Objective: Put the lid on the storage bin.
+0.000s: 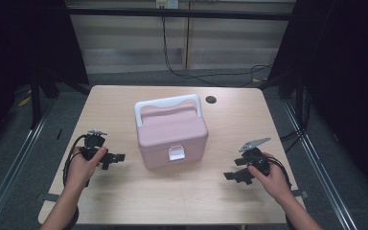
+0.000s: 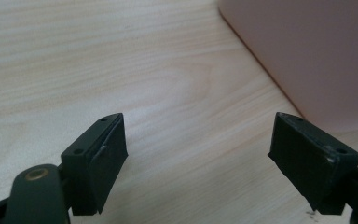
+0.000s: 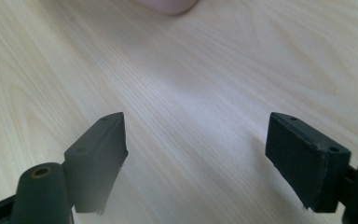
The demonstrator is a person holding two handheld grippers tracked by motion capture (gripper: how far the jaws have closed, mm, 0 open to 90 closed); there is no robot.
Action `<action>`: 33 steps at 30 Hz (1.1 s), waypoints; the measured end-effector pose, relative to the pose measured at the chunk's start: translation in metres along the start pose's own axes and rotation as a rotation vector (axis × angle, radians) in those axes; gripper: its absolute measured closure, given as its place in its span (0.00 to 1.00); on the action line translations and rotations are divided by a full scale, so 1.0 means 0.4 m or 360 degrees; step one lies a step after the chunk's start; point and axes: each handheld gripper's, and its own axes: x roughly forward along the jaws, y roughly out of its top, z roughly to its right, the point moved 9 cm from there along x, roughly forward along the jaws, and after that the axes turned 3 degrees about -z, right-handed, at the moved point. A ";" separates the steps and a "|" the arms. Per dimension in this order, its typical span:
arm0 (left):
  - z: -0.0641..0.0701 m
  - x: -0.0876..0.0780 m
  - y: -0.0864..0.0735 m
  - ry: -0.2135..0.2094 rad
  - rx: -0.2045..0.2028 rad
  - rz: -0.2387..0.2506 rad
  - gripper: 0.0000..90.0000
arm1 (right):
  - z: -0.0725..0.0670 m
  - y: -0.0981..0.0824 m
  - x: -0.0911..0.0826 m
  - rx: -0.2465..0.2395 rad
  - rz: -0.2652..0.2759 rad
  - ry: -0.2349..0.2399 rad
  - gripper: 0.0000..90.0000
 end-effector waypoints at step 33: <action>-0.001 0.041 -0.064 0.0127 0.0439 0.0279 0.11 | 0.022 -0.068 0.029 -0.0218 0.0284 -0.0204 0.17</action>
